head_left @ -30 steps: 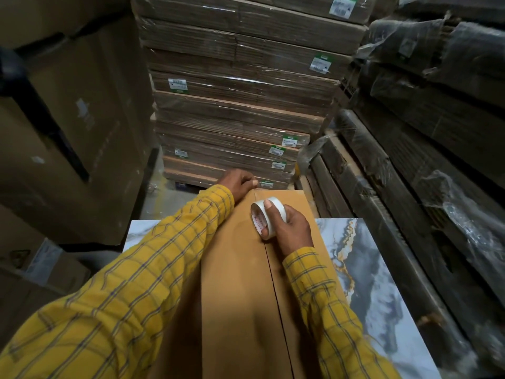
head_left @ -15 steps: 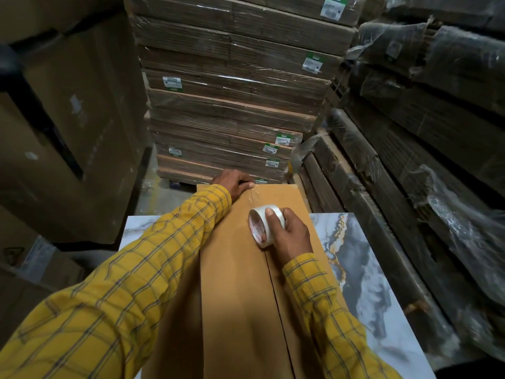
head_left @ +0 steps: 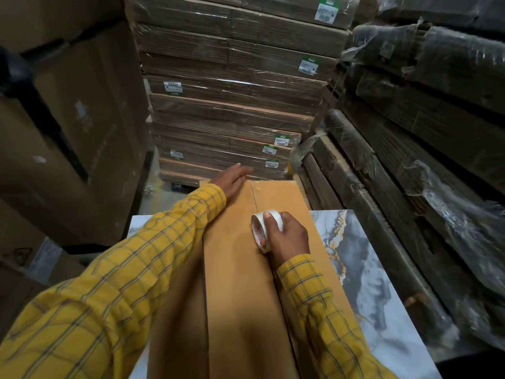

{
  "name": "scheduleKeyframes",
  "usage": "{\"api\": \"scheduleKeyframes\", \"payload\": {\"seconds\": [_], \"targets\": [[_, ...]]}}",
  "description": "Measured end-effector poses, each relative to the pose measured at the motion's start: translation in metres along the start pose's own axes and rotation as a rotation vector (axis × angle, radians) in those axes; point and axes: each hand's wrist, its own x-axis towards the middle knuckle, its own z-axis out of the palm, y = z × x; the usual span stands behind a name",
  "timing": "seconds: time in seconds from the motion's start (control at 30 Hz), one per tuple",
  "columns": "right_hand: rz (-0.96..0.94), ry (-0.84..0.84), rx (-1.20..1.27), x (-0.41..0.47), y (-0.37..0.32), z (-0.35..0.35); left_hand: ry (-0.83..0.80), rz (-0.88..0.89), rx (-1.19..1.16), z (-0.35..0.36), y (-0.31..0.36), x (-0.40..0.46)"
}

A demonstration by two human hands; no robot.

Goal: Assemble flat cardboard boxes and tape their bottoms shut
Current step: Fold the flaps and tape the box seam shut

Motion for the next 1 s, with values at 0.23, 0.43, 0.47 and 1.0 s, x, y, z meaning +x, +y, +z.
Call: {"api": "scheduleKeyframes", "payload": {"seconds": [0.23, 0.43, 0.47, 1.0], "targets": [[0.029, 0.007, -0.042, 0.004, -0.004, -0.003, -0.193, 0.408, 0.133, 0.010, 0.005, -0.046], [0.069, -0.002, -0.091, 0.006, -0.010, -0.004, -0.229, 0.373, 0.293, 0.013, 0.009, -0.047], [0.083, -0.002, -0.047, 0.004, -0.011, -0.004, -0.237, 0.378, 0.325, 0.013, 0.011, -0.047], [0.042, -0.066, 0.191, -0.032, 0.015, -0.014, -0.247, 0.458, 0.400, 0.028, 0.022, -0.073]]}}
